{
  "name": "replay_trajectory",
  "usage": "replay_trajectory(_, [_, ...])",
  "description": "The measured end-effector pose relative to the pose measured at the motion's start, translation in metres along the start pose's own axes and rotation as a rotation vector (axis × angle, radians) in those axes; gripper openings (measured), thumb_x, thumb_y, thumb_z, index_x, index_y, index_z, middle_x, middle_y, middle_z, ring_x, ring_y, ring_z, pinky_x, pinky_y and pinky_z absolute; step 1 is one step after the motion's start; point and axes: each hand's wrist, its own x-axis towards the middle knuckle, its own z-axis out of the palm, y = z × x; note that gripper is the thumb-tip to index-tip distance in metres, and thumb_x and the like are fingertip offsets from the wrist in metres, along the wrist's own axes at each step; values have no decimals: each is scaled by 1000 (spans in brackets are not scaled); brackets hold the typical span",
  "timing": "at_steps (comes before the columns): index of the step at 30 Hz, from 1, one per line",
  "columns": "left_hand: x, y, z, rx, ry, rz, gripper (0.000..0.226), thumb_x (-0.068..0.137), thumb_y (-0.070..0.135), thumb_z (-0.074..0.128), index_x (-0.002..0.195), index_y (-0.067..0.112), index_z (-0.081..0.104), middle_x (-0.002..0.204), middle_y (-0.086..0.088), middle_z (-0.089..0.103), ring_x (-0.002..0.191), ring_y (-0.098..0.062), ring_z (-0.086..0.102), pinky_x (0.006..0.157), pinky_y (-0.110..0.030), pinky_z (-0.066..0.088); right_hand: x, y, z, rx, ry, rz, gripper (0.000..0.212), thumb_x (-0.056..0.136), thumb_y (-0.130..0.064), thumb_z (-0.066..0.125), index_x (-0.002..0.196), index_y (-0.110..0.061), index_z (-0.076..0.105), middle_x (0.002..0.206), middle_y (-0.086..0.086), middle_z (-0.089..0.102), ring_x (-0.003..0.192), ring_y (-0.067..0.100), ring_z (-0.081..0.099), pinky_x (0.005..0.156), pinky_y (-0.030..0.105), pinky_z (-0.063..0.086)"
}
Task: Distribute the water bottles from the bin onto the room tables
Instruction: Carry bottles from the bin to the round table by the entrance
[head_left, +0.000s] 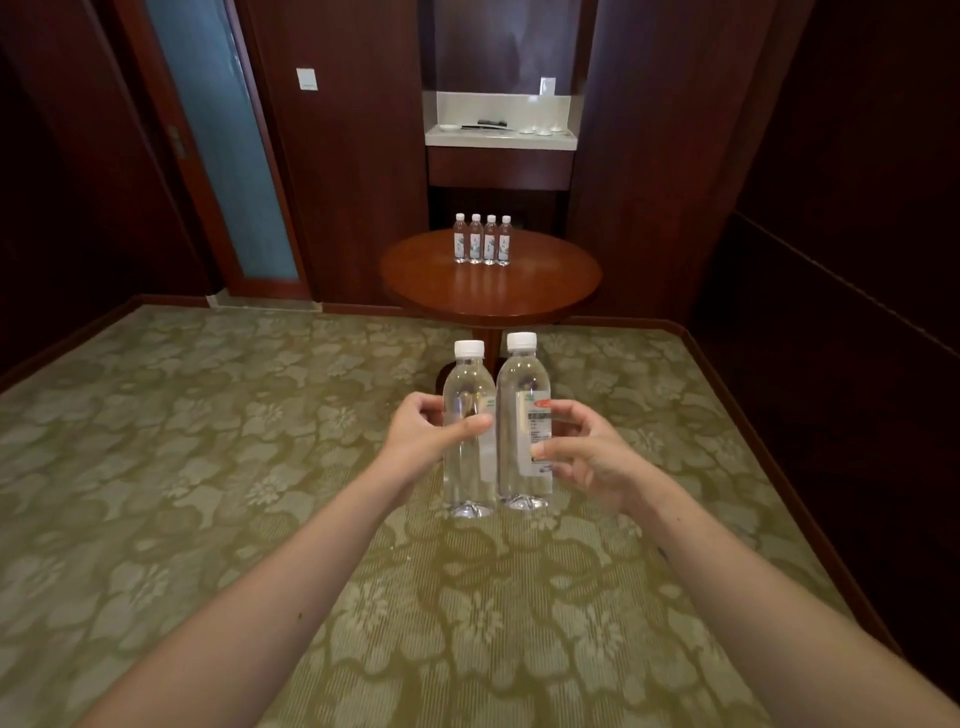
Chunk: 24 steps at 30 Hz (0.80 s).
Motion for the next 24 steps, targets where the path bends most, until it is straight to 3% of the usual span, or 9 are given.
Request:
replay_trajectory(8, [166, 4, 34, -44, -4, -13, 87, 40, 61, 88, 111, 22, 56, 113, -2, 64, 103, -19, 65, 89, -42, 57, 162, -32, -55, -16, 6, 6, 63, 71, 18, 74, 126, -9, 57, 114, 16, 67, 97, 27, 72, 83, 45, 60])
replay_trajectory(15, [345, 42, 49, -69, -34, 21, 88, 40, 57, 90, 111, 18, 56, 113, -5, 67, 102, -21, 68, 89, -43, 58, 323, -89, -92, -4, 40, -42, 56, 73, 19, 71, 121, -9, 60, 109, 14, 66, 99, 26, 69, 76, 38, 59])
replay_trajectory(19, [429, 60, 65, -30, -67, 22, 74, 56, 47, 91, 114, 19, 55, 113, -1, 66, 103, -18, 66, 89, -39, 57, 394, -113, -116, 25, 75, -33, 58, 72, 19, 71, 121, -9, 59, 108, 12, 68, 101, 26, 69, 76, 38, 59])
replay_trajectory(24, [512, 67, 92, -25, -72, 0, 66, 61, 40, 90, 113, 18, 54, 109, -1, 68, 100, -17, 67, 81, -33, 57, 476, -130, -154, 23, 67, 1, 58, 71, 20, 72, 120, -8, 58, 102, 9, 68, 92, 21, 70, 70, 34, 58])
